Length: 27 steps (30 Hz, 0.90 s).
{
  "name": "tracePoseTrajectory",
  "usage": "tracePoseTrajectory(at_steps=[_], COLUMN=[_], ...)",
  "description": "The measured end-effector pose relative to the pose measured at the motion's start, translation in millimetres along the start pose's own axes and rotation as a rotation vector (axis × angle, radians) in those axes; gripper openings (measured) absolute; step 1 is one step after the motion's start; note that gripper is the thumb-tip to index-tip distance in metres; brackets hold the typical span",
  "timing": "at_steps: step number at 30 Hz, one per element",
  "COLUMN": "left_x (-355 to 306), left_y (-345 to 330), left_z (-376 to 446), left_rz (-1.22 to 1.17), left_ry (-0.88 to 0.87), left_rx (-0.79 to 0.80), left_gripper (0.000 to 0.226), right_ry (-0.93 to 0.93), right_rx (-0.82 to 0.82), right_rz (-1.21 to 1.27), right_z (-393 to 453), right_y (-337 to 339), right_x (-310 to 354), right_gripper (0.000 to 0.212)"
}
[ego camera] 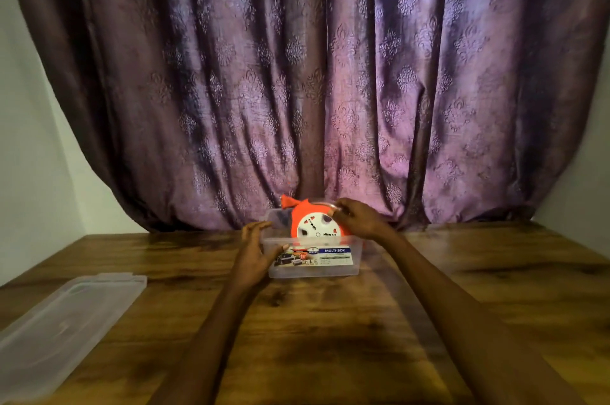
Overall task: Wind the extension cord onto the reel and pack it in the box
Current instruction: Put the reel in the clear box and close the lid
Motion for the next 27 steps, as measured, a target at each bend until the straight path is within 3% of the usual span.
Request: tracePoseTrajectory(at_steps=[3, 5, 9, 16, 20, 27], left_x=[3, 4, 6, 17, 24, 17], left_y=[0, -2, -4, -4, -3, -3], left_z=[-1, -2, -2, 0, 1, -2], left_rz=[-0.145, -0.232, -0.229, -0.163, -0.117, -0.098], left_ry=[0.072, 0.1, 0.088, 0.083, 0.074, 0.054], left_rx=[-0.043, -0.058, -0.069, -0.061, -0.051, -0.052], left_gripper=[0.078, 0.084, 0.086, 0.091, 0.094, 0.087], right_ry=[-0.015, -0.036, -0.056, -0.078, -0.107, -0.167], right_rx=[0.064, 0.106, 0.159, 0.304, 0.353, 0.422], right_rz=[-0.028, 0.002, -0.003, -0.029, -0.125, -0.082], right_z=[8, 16, 30, 56, 62, 66], right_y=[-3, -5, -10, -16, -20, -17], right_x=[2, -4, -9, -13, -4, -4], right_gripper=[0.025, 0.029, 0.04, 0.024, 0.041, 0.035])
Point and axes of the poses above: each hand's wrist, its own z-axis towards the middle knuckle, its own y-axis out of the back of the hand, x = y × z, the point moved 6 cm from there along z, towards the middle knuckle, and after that the axes turned 10 degrees about x, right-handed, at the moved point
